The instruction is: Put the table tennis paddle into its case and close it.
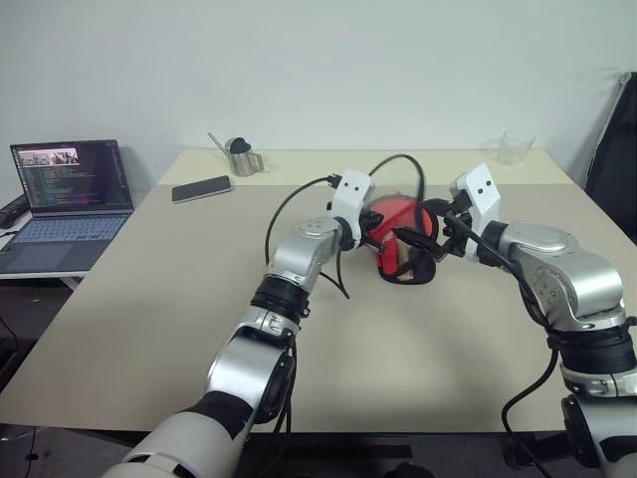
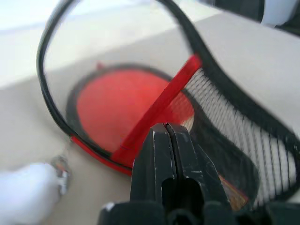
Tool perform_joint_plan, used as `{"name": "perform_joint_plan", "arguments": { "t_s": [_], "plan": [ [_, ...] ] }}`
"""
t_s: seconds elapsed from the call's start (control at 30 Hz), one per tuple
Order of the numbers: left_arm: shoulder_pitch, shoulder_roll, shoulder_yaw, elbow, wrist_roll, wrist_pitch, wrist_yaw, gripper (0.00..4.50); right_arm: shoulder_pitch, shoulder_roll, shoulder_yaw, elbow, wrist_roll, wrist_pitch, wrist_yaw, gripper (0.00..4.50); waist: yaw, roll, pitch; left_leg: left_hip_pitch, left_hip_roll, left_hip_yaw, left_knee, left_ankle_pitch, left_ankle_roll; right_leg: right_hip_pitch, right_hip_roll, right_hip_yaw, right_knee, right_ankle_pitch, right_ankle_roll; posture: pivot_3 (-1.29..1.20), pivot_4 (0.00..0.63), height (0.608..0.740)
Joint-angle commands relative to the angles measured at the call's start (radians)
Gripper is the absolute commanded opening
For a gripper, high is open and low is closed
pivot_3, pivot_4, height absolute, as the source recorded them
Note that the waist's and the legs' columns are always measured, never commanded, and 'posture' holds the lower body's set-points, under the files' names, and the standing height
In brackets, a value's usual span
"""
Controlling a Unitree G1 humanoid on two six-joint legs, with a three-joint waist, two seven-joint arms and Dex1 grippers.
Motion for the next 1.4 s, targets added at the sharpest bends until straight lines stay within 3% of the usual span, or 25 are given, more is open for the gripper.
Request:
{"name": "perform_joint_plan", "arguments": {
  "t_s": [0.03, 0.13, 0.27, 0.37, 0.53, 0.7, 1.0, 1.4],
  "plan": [
    [-0.035, -0.029, -0.007, 0.033, 0.022, -0.03, 0.039, 0.03, -0.008, 0.006, -0.084, -0.057, 0.021, 0.012, -0.054, 4.5, 0.001, 0.0, 0.0, 0.0, 0.0, 0.0, 0.0, 0.0, 0.0, 0.0, 0.0, 0.0, 0.0, 0.0, 0.0, 0.0, 0.15, 0.74],
    [-0.027, -0.049, -0.002, 0.052, 0.02, -0.049, 0.041, 0.03, 0.009, -0.003, -0.106, -0.072, 0.026, 0.032, -0.073, 4.5, 0.001, 0.0, 0.0, 0.0, 0.0, 0.0, 0.0, 0.0, 0.0, 0.0, 0.0, 0.0, 0.0, 0.0, 0.0, 0.0, 0.15, 0.74],
    [-0.007, 0.011, 0.01, -0.025, -0.009, -0.04, -0.061, 0.03, 0.025, -0.002, -0.113, -0.082, 0.03, 0.077, -0.093, 4.5, -0.003, 0.0, 0.0, 0.0, 0.0, 0.001, 0.0, 0.0, 0.0, 0.0, 0.0, 0.0, 0.0, 0.0, 0.0, 0.0, 0.15, 0.74],
    [0.033, 0.104, 0.012, -0.152, -0.065, 0.024, -0.221, 0.03, 0.032, -0.002, -0.104, -0.048, 0.017, 0.119, -0.114, 4.5, -0.012, 0.0, 0.0, 0.001, 0.001, 0.002, 0.0, 0.0, 0.0, 0.0, 0.0, 0.001, 0.002, 0.0, 0.0, 0.0, 0.15, 0.74],
    [0.187, 0.394, 0.021, -0.509, -0.213, 0.126, -0.559, 0.03, -0.024, 0.066, -0.096, 0.207, -0.053, 0.148, -0.23, 4.5, -0.03, 0.0, 0.0, 0.002, 0.001, 0.002, 0.0, 0.0, 0.0, 0.0, 0.0, 0.002, 0.002, 0.0, 0.0, 0.0, 0.15, 0.74],
    [0.315, 0.573, 0.122, -0.683, -0.344, 0.177, -0.671, 0.03, -0.103, 0.136, -0.092, 0.452, -0.107, 0.059, -0.277, 4.5, -0.03, 0.0, 0.0, 0.002, 0.001, 0.001, 0.0, 0.0, 0.0, 0.0, 0.0, 0.002, 0.002, 0.0, 0.0, 0.0, 0.15, 0.74],
    [0.546, 0.748, 0.299, -0.912, -0.521, 0.248, -0.699, 0.03, -0.215, 0.207, -0.128, 0.743, -0.132, -0.019, -0.311, 4.5, -0.029, 0.0, 0.0, 0.001, 0.001, 0.001, 0.0, 0.0, 0.0, 0.0, 0.0, 0.002, 0.001, 0.0, 0.0, 0.0, 0.15, 0.74],
    [0.639, 0.813, 0.377, -0.973, -0.624, 0.295, -0.631, 0.03, -0.228, 0.253, -0.119, 0.862, -0.137, -0.055, -0.29, 4.5, -0.031, 0.0, 0.0, 0.002, 0.001, 0.001, 0.0, 0.0, 0.0, 0.0, 0.001, 0.002, 0.002, 0.0, 0.0, 0.0, 0.15, 0.74]
  ]
}}
